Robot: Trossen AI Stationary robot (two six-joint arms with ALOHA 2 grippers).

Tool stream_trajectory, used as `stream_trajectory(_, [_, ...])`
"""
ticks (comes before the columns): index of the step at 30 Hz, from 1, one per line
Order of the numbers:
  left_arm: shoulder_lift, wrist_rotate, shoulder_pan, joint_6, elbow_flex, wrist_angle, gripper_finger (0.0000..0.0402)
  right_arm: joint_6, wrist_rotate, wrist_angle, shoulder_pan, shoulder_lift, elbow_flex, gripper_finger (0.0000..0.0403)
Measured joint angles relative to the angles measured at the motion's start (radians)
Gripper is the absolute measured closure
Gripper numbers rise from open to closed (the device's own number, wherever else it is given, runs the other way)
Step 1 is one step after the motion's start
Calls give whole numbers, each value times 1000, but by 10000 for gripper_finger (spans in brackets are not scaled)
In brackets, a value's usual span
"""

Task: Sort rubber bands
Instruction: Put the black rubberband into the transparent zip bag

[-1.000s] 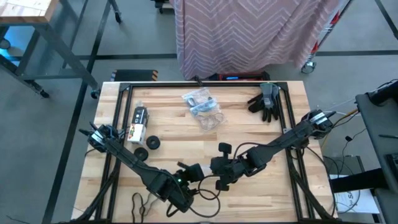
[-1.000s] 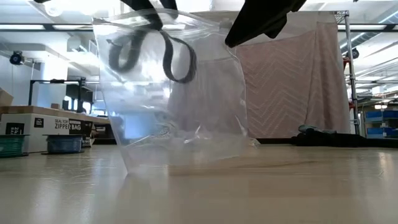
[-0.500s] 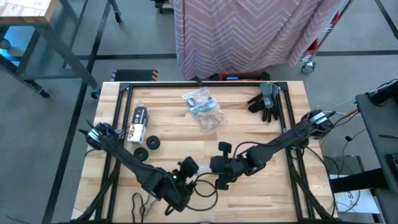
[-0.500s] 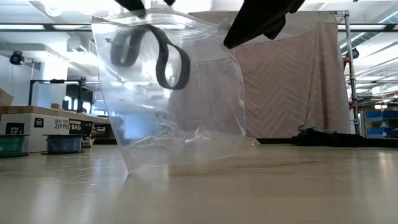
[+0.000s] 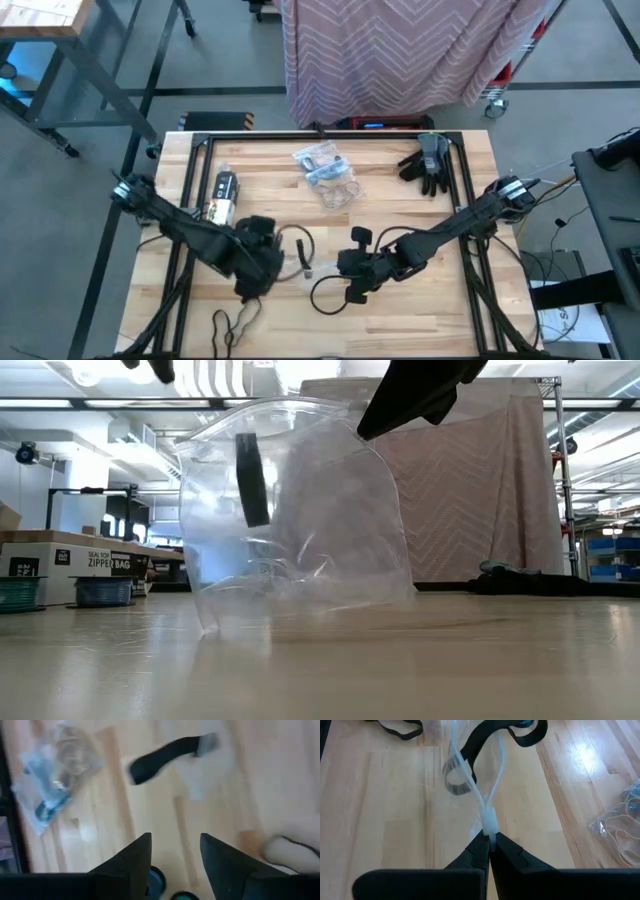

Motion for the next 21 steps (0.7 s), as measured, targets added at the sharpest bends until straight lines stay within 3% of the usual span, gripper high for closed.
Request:
stream_trajectory(6, [-188, -10, 76, 23, -306, 305, 264, -41, 0, 0, 0, 0, 0, 403])
stream_trajectory(13, [-320, 165, 200, 57, -650, 738, 282, -245, 1, 72, 0, 0, 0, 403])
stream_trajectory(17, [-326, 285, 230, 83, -779, 967, 286, -301, 1, 84, 0, 0, 0, 403])
stream_trajectory(21, [-321, 327, 230, 94, -818, 1078, 286, -302, 1, 85, -4, 0, 0, 403])
